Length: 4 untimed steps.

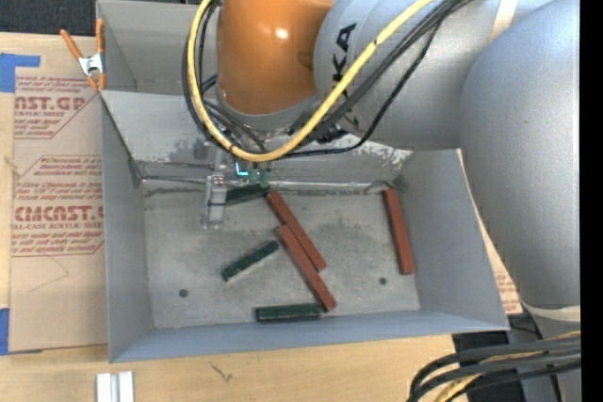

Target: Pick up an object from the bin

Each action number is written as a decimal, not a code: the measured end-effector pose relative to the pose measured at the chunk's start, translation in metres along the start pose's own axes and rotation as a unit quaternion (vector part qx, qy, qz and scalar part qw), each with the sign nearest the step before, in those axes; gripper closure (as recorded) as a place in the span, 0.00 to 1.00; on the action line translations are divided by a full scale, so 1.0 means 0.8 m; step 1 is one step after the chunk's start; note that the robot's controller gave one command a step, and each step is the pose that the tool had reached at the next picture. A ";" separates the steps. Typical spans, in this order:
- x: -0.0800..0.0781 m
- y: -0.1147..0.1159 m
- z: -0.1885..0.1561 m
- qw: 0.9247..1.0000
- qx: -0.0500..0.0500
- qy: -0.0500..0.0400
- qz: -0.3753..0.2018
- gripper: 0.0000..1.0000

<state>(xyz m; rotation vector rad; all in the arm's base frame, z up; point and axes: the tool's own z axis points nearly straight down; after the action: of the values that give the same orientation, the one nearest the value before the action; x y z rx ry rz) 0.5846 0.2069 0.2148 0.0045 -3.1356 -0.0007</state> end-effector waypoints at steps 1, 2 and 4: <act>-0.002 -0.001 -0.006 1.000 -0.001 -0.004 0.001 0.00; 0.008 -0.066 0.027 1.000 -0.001 -0.005 -0.012 0.00; 0.061 -0.082 0.164 0.996 0.000 -0.004 -0.084 0.00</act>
Offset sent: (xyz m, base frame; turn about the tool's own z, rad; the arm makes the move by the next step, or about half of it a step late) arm -0.0160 -0.1164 -0.0524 -0.0437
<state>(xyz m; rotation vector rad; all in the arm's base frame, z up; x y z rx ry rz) 0.5354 0.1413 0.0841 0.2676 -3.1320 -0.0028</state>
